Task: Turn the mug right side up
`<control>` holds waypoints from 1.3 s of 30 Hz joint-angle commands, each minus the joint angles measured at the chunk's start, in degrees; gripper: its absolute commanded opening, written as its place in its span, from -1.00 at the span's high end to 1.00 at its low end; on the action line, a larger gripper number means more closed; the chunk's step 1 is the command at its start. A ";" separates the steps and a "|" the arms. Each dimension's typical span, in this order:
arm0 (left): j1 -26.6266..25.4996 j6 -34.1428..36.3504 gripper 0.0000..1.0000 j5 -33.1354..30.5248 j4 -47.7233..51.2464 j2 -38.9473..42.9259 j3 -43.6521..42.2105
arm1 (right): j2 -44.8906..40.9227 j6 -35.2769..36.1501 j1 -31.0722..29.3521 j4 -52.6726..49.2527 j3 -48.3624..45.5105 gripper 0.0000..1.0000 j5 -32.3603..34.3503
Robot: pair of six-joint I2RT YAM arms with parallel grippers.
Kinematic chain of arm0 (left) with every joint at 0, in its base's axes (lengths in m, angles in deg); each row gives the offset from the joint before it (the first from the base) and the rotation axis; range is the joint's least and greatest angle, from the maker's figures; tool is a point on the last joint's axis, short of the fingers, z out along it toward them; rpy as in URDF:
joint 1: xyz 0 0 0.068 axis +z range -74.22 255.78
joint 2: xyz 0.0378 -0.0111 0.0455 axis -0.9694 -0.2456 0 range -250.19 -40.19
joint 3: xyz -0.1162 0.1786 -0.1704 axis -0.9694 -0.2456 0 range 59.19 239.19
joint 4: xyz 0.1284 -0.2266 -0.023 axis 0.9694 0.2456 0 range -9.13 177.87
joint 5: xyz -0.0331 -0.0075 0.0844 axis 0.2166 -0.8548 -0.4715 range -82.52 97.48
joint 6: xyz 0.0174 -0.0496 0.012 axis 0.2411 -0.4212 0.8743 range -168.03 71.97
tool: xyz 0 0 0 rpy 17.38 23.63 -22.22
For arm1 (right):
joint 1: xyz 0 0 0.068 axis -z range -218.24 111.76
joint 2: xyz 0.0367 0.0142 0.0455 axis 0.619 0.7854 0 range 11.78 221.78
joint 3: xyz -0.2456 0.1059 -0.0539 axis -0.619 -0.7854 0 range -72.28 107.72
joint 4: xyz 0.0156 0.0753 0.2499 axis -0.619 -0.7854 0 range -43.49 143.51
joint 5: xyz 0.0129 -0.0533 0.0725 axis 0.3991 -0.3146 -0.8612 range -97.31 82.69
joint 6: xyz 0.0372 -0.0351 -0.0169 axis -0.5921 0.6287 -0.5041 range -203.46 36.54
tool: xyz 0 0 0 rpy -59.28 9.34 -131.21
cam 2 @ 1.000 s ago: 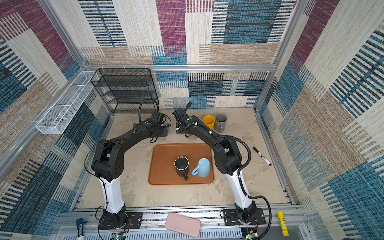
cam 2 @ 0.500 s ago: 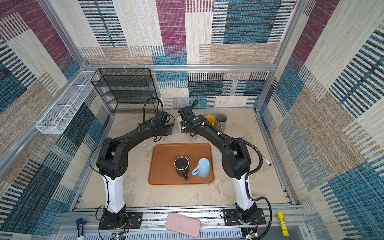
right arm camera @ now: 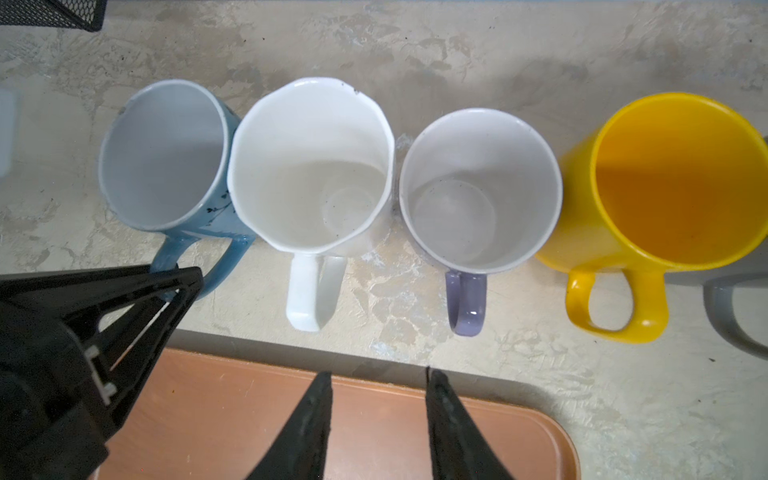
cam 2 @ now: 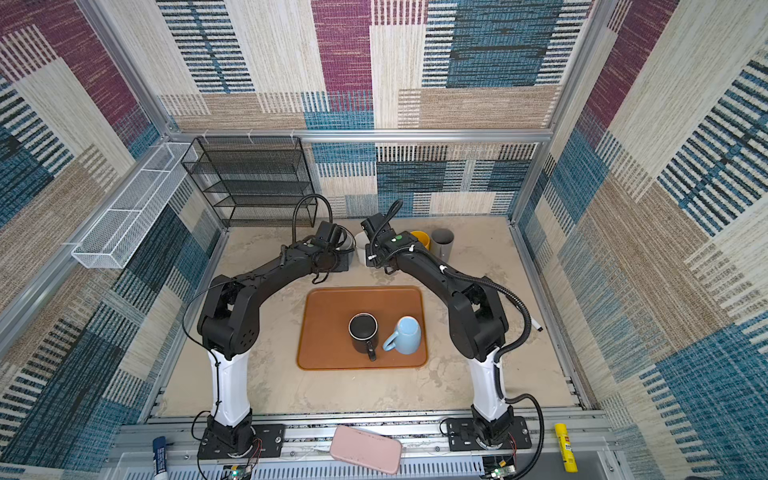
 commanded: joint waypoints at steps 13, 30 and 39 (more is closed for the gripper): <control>-0.24 -1.30 0.43 -1.30 1.41 0.20 0.88 | -2.55 0.69 0.15 3.84 -2.55 0.18 -0.20; -0.10 0.65 0.19 -1.53 2.83 1.55 1.99 | -4.49 0.35 0.25 5.75 -5.08 0.14 -0.27; -0.15 1.69 0.12 -1.54 3.40 4.40 1.54 | -6.05 1.12 0.29 7.23 -6.34 0.09 0.16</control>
